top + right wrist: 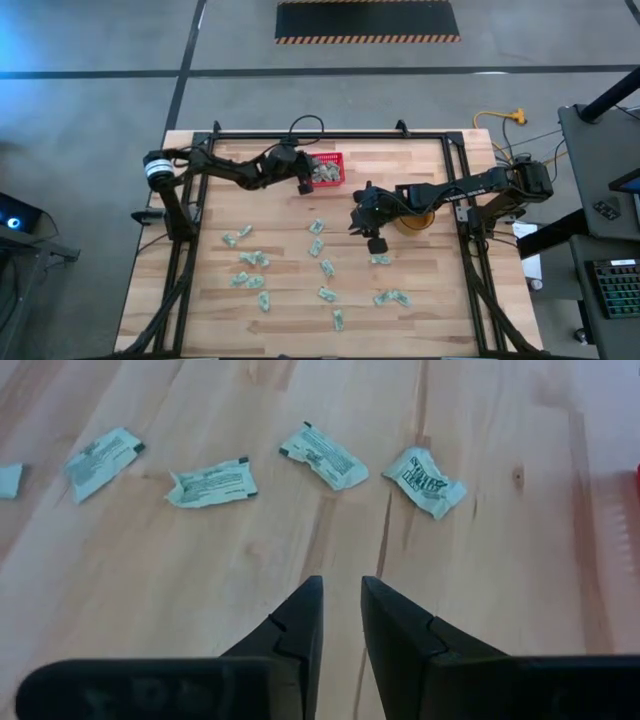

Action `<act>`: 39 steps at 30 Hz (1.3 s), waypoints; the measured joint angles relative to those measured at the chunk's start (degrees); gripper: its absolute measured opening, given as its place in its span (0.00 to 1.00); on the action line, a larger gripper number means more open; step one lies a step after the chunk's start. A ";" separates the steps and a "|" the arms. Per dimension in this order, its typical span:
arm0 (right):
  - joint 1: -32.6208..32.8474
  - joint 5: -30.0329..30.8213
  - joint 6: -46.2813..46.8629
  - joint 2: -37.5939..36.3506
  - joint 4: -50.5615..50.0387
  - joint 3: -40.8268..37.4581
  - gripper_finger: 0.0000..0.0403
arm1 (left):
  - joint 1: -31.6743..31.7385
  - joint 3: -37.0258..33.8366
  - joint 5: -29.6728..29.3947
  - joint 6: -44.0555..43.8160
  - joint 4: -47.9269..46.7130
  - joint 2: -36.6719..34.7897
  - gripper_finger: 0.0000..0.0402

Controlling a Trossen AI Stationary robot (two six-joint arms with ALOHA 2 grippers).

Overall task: Pick and place Stevia / Truvia into bins
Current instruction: Put the white stevia packet into the red bin

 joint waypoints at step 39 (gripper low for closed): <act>15.26 7.92 25.27 -0.09 -12.85 -2.97 0.16 | -10.85 -10.03 -0.02 -4.76 -27.74 -33.52 0.36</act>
